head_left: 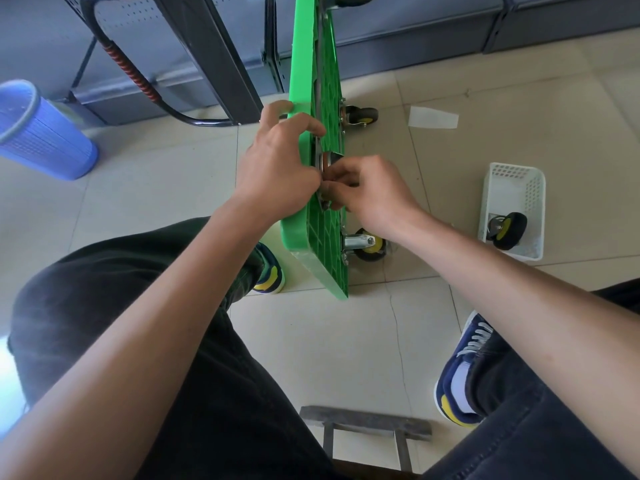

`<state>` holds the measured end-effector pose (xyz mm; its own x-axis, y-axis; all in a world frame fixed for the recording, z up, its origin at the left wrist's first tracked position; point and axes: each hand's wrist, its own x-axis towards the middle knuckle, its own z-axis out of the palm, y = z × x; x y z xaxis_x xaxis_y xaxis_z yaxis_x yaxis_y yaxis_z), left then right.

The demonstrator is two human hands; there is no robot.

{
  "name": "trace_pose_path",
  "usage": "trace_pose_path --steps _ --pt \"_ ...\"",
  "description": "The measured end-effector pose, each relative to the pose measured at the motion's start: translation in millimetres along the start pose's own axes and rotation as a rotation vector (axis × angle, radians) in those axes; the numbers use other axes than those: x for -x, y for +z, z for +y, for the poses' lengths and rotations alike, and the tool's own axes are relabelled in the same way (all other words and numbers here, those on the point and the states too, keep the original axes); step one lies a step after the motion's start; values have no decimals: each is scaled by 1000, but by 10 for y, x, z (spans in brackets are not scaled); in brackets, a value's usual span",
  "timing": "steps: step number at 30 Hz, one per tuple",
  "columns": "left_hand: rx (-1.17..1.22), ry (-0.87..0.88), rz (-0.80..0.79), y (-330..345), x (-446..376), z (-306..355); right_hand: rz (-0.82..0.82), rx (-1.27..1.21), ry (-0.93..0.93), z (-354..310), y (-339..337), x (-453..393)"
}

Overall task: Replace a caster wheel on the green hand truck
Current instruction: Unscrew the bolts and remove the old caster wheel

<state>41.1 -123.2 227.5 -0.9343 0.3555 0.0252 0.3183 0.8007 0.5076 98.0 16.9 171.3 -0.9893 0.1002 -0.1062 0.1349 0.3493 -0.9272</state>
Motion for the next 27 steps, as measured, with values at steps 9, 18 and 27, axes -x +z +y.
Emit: trace_pose_path --steps 9,18,27 --pt "1 -1 -6 -14 6 11 17 -41 0 -2 9 17" --pt "-3 -10 -14 -17 7 18 42 -17 1 70 -24 -21" --pt "7 -7 4 -15 16 20 29 51 -18 66 -25 -45"
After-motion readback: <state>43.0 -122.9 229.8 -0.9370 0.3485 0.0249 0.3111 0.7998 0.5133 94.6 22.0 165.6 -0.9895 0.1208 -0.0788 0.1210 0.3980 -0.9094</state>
